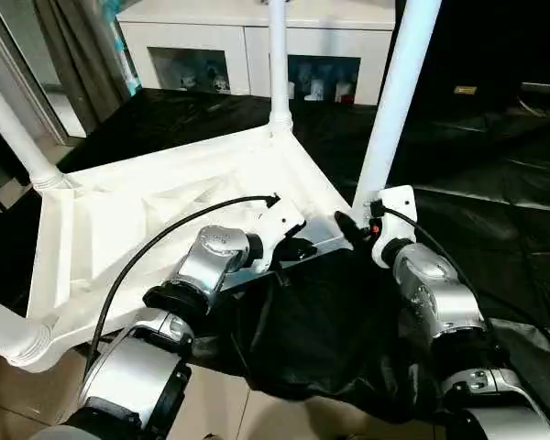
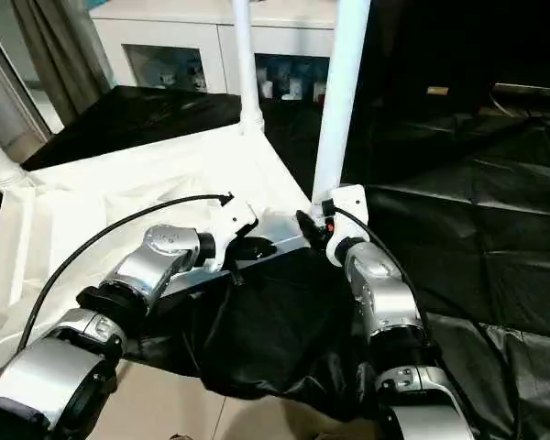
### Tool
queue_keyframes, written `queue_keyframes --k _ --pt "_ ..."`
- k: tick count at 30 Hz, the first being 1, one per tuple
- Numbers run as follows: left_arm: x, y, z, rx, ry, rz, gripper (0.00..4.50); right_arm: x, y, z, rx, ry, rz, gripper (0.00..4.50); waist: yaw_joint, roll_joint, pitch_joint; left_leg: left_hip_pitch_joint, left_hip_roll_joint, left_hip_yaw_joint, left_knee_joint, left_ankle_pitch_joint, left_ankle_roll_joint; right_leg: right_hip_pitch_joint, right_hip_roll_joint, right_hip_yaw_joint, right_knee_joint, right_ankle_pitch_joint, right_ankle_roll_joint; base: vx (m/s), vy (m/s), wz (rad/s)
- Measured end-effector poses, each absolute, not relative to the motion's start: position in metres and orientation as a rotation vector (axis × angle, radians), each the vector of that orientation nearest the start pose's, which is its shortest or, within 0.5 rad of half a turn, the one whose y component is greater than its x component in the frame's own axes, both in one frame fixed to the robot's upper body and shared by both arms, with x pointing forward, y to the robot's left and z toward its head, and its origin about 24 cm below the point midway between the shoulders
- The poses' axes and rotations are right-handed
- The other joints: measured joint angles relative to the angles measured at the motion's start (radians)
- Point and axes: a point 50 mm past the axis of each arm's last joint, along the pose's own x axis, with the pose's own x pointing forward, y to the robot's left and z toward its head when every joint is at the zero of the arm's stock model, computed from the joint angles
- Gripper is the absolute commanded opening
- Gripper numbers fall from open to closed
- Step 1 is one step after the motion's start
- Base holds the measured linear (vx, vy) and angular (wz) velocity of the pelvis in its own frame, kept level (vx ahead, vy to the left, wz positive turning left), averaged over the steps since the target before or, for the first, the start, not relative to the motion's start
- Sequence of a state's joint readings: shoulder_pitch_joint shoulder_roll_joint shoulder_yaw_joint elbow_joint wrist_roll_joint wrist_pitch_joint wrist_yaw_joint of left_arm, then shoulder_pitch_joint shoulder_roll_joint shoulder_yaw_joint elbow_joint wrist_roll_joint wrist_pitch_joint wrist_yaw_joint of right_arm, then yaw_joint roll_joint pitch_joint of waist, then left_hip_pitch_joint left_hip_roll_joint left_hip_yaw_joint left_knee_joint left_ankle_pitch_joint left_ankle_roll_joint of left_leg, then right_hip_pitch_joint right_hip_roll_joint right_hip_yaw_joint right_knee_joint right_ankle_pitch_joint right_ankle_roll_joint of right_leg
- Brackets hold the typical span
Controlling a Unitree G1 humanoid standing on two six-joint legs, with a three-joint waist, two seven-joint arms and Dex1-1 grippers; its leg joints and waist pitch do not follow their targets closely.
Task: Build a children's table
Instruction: Rotate leg to tighten
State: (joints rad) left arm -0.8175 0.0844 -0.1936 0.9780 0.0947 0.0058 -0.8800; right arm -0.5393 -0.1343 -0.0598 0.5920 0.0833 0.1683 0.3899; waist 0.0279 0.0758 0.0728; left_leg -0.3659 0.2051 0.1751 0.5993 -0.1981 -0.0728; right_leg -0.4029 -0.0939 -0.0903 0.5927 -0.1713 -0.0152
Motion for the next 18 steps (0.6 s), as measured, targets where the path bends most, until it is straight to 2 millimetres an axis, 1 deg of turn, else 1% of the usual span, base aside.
queue_keyframes --k 1,5,7,9,11,12,13,18 --pt "0.35 0.065 0.054 0.308 0.343 -1.133 0.0 0.345 -0.144 0.049 -0.008 0.234 0.424 3.84 -0.001 0.0 0.0 0.0 0.0 0.0 0.0 0.0 0.0 0.0 0.0 0.0 0.0 0.0 0.0 0.0 0.0 0.0" --pt "0.35 0.07 0.054 0.316 0.347 -1.16 0.0 0.342 -0.145 0.049 -0.038 0.23 0.492 3.84 -0.003 0.0 0.0 0.0 0.0 0.0 -0.004 0.0 0.0 0.0 0.0 -0.001 0.001 0.002 -0.003 0.0 0.0 0.0" --pt "0.346 0.081 0.054 0.342 0.346 -1.226 0.0 0.332 -0.151 0.05 -0.083 0.234 0.624 3.84 -0.003 0.0 0.0 0.0 0.001 -0.001 -0.006 0.0 0.001 -0.001 0.001 -0.002 0.0 0.001 -0.001 0.0 0.0 0.0" --pt "0.342 0.089 0.055 0.35 0.345 -1.291 0.0 0.324 -0.155 0.051 -0.103 0.24 0.735 3.84 0.0 0.001 0.0 0.0 0.002 -0.002 -0.007 0.003 0.005 -0.001 0.002 -0.003 0.001 -0.001 0.001 0.0 0.0 0.0" --pt "0.339 0.092 0.056 0.355 0.347 -1.344 0.0 0.32 -0.157 0.054 -0.125 0.249 0.815 3.84 0.004 0.001 0.0 -0.002 0.002 -0.001 -0.008 0.003 0.005 -0.003 0.002 -0.003 0.0 -0.002 0.0 0.0 0.0 0.0" --pt "0.337 0.094 0.056 0.361 0.347 -1.385 0.0 0.315 -0.16 0.055 -0.137 0.256 0.874 3.84 0.01 0.001 0.0 -0.002 0.002 -0.001 -0.007 0.003 0.005 -0.003 0.002 -0.003 0.0 -0.003 0.0 0.0 0.0 0.0" --pt "0.335 0.097 0.056 0.364 0.351 -1.407 0.0 0.311 -0.161 0.056 -0.146 0.264 0.922 3.84 0.011 0.001 0.0 -0.002 0.002 -0.001 -0.007 0.003 0.006 -0.003 0.001 -0.003 0.0 -0.004 0.0 0.0 0.0 0.0" --pt "0.329 0.108 0.059 0.355 0.363 -1.502 0.0 0.297 -0.169 0.062 -0.174 0.285 1.077 3.84 0.018 0.001 0.0 -0.004 0.001 0.001 -0.005 0.003 0.006 -0.004 0.0 -0.003 -0.004 -0.004 0.0 0.0 0.0 0.0"
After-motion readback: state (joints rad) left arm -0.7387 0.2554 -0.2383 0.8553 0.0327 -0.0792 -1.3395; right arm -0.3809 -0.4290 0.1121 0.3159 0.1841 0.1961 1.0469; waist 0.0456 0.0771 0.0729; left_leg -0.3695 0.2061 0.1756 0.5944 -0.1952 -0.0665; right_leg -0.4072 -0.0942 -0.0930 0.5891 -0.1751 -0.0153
